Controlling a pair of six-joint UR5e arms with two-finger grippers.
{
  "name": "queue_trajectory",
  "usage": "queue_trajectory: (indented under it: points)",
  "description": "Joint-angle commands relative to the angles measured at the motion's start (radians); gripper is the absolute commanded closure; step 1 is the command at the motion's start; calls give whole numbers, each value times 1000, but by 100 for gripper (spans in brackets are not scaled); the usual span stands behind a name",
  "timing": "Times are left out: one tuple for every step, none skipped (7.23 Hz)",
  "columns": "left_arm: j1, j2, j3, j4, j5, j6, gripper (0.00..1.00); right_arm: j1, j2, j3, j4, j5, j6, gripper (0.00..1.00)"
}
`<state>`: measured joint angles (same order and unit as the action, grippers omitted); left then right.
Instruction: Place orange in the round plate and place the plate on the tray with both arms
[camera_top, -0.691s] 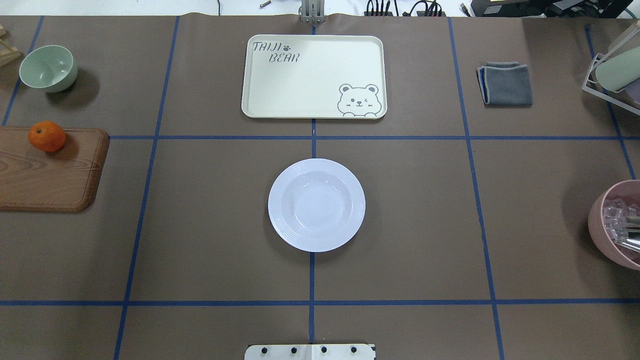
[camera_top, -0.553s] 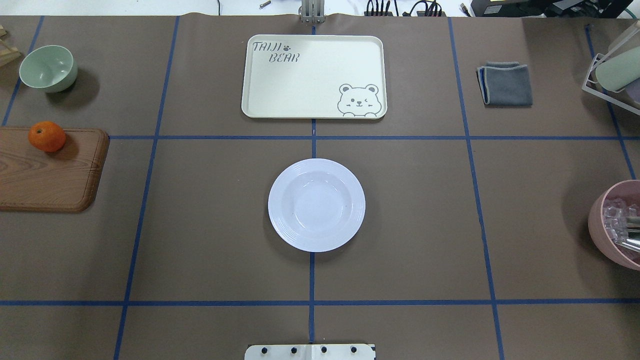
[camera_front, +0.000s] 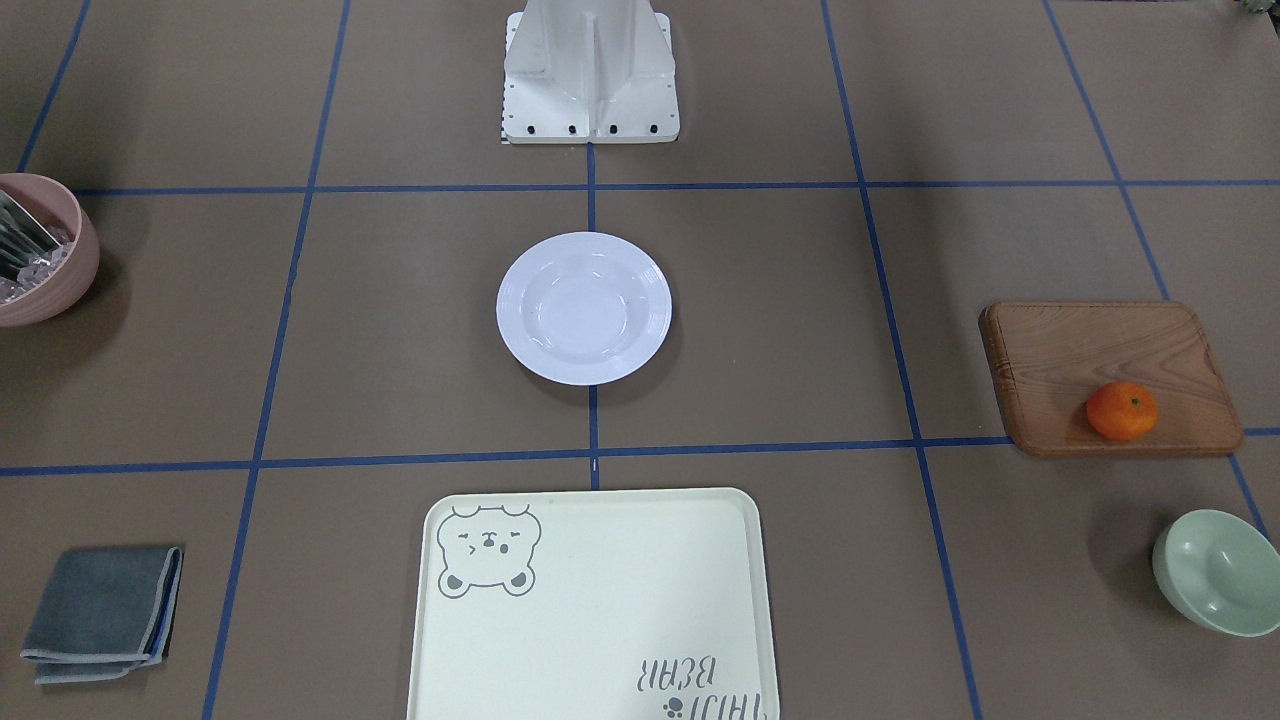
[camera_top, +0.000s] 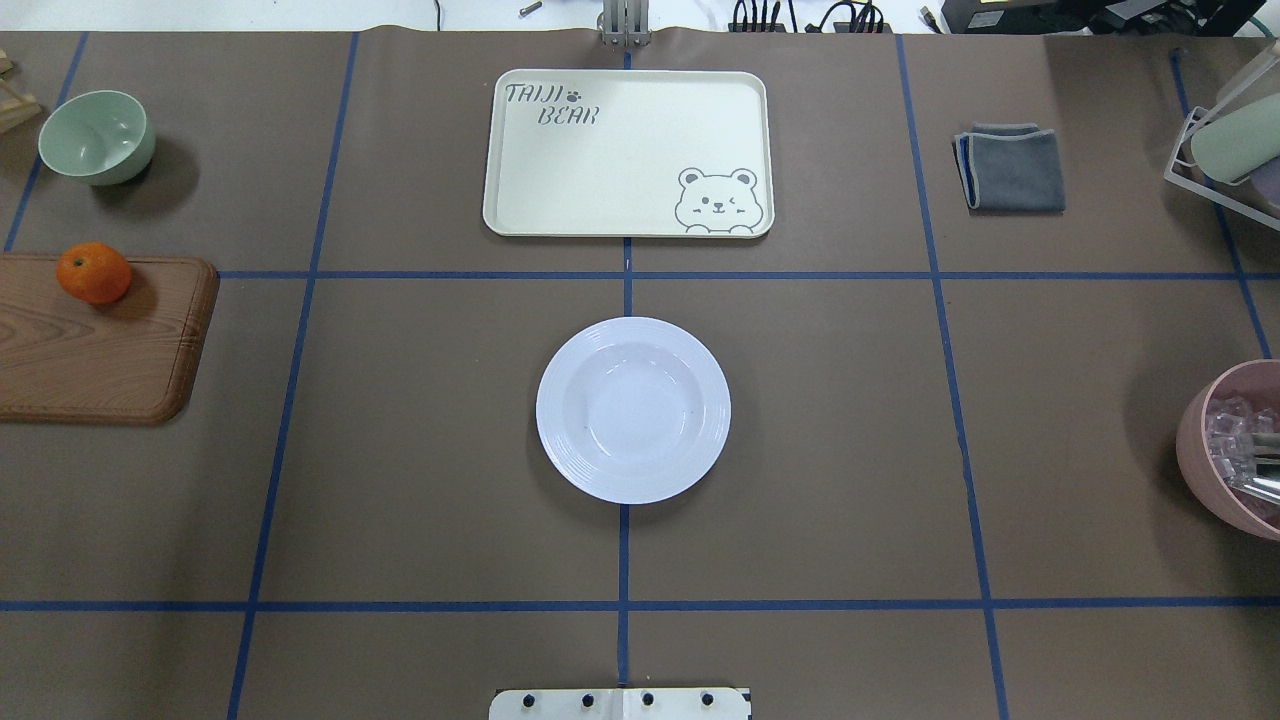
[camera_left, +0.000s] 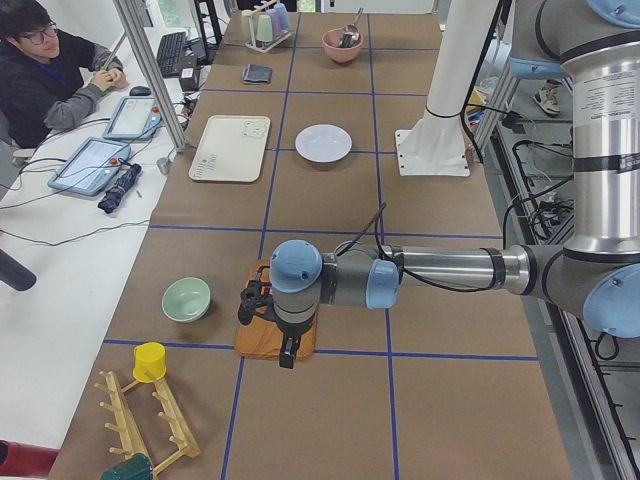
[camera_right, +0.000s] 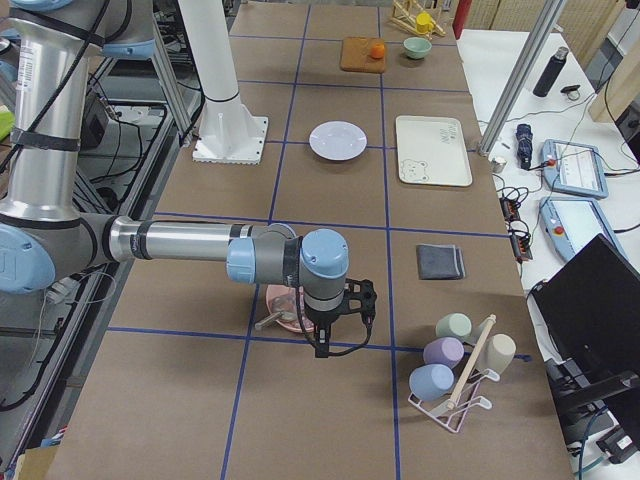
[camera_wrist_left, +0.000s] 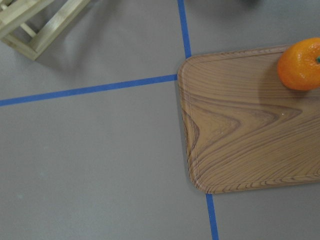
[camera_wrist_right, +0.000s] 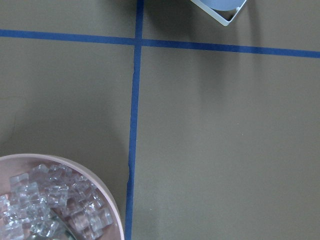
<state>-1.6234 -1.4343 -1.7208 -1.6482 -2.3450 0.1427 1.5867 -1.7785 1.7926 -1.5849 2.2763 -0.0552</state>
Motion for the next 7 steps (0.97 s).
queue_trajectory:
  points:
    - [0,2,-6,-10,1,0,1,-1,-1,2,8,-1,0,0]
    - [0,-3,-10,-21,0,0,1,-2,2,14,10,3,0,0]
    - [-1,-3,-10,-94,0,-2,1,-4,22,34,34,5,6,0]
    - [-1,-2,-2,-211,1,-9,1,-4,51,28,203,9,11,0]
    - [-1,0,4,-317,1,-9,1,-4,57,-5,393,5,17,0]
    - [0,-44,38,-387,12,-15,1,-4,59,-43,467,81,21,0]
    - [-1,-70,68,-401,4,-34,1,-1,42,-38,505,127,47,0]
